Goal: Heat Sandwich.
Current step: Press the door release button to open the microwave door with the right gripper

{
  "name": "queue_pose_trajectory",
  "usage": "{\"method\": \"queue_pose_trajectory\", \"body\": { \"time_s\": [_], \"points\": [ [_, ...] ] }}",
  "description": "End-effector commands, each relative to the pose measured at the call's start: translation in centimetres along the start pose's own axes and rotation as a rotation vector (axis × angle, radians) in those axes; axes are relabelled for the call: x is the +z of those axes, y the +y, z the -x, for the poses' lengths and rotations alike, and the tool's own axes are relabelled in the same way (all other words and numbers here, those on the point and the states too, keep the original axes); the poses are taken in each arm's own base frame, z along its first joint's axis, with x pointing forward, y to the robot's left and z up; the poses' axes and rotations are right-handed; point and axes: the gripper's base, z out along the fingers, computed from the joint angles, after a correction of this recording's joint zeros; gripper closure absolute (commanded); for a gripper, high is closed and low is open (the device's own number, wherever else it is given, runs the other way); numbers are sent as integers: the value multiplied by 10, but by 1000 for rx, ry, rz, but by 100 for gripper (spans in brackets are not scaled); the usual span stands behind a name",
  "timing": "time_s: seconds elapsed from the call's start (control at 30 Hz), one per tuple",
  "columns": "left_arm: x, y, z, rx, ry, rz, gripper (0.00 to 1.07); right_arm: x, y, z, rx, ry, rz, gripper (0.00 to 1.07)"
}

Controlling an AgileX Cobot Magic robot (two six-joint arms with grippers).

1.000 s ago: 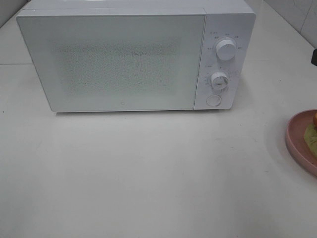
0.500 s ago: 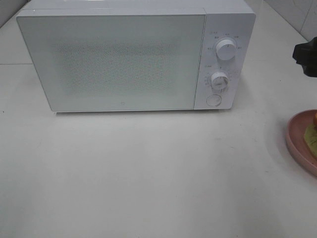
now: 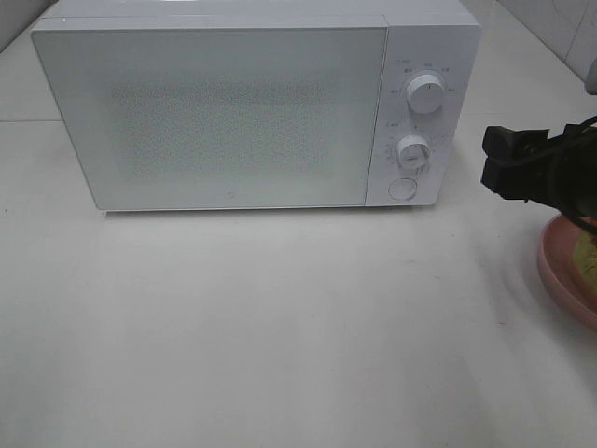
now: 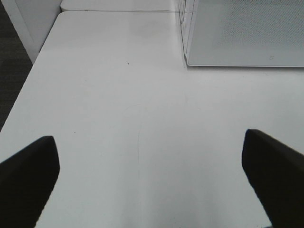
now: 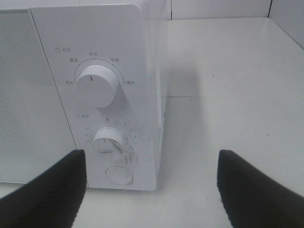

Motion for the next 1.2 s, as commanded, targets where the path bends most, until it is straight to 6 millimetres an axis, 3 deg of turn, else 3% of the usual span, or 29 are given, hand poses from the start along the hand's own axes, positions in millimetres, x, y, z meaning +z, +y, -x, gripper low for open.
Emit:
{"method": "queue_pose_trajectory", "body": {
  "time_s": [0.03, 0.5, 1.07, 1.2],
  "points": [
    [-4, 0, -3, -2, -30, 1, 3, -2, 4, -2, -16, -38, -30, 32],
    [-4, 0, -3, -2, -30, 1, 3, -16, 51, -28, -40, 38, 6, 32],
    [-4, 0, -3, -2, -30, 1, 3, -16, 53, -30, -26, 54, 16, 32],
    [-4, 0, -3, -2, -30, 1, 3, -16, 53, -30, 56, 55, 11, 32]
  ]
}}
